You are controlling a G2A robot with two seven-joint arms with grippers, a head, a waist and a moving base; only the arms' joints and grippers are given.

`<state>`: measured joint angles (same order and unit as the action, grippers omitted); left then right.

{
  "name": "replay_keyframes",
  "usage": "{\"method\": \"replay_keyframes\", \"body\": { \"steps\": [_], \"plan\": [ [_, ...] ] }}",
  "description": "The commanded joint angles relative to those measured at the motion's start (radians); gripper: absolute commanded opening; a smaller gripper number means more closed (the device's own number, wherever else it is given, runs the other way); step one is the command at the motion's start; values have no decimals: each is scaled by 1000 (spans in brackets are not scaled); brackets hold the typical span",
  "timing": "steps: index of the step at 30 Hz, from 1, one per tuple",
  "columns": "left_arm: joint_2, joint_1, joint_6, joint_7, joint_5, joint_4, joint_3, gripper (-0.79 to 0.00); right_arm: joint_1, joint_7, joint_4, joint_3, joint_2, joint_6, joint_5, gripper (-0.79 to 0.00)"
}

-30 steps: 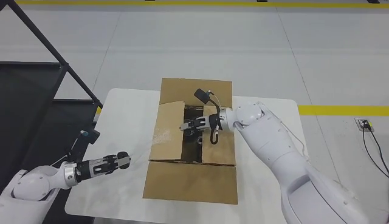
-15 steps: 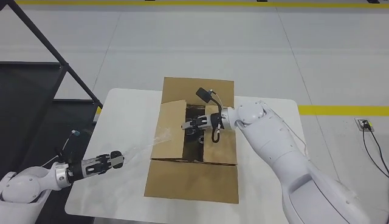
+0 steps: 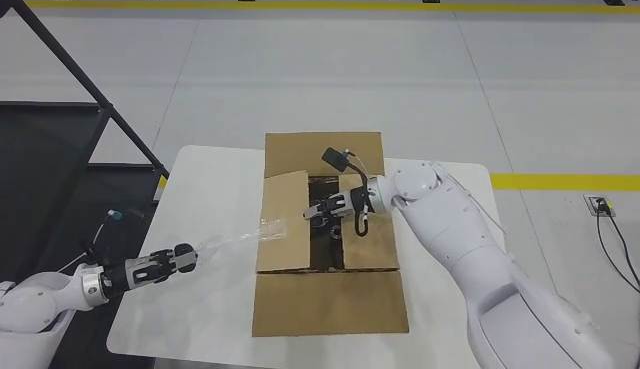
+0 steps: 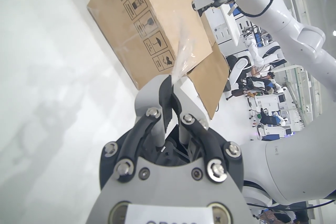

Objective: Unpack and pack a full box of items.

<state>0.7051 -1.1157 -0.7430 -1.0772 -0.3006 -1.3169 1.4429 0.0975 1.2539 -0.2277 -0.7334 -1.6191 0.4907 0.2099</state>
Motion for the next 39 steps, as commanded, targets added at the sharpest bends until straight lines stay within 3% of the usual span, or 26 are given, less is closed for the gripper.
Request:
{"method": "replay_keyframes", "body": {
  "steps": [1,18,19,21,39],
  "plan": [
    [-2,-1,2,-2,-2,1,-2,-785,-1,14,1,1,1,-7,-8,-785],
    [-30,-16,-12,12,5,8,-11,-785,-1,38,0,-17,12,-19,-35,-785],
    [-32,-17,-12,12,2,9,-12,-597,0,38,-1,-18,13,-19,-36,-785],
    [-35,-17,-10,10,-4,10,-14,0,1,36,-3,-20,13,-21,-40,-785],
    [-61,-26,-19,20,-15,14,-18,0,4,22,-8,-34,14,-33,-62,-785]
  ]
}}
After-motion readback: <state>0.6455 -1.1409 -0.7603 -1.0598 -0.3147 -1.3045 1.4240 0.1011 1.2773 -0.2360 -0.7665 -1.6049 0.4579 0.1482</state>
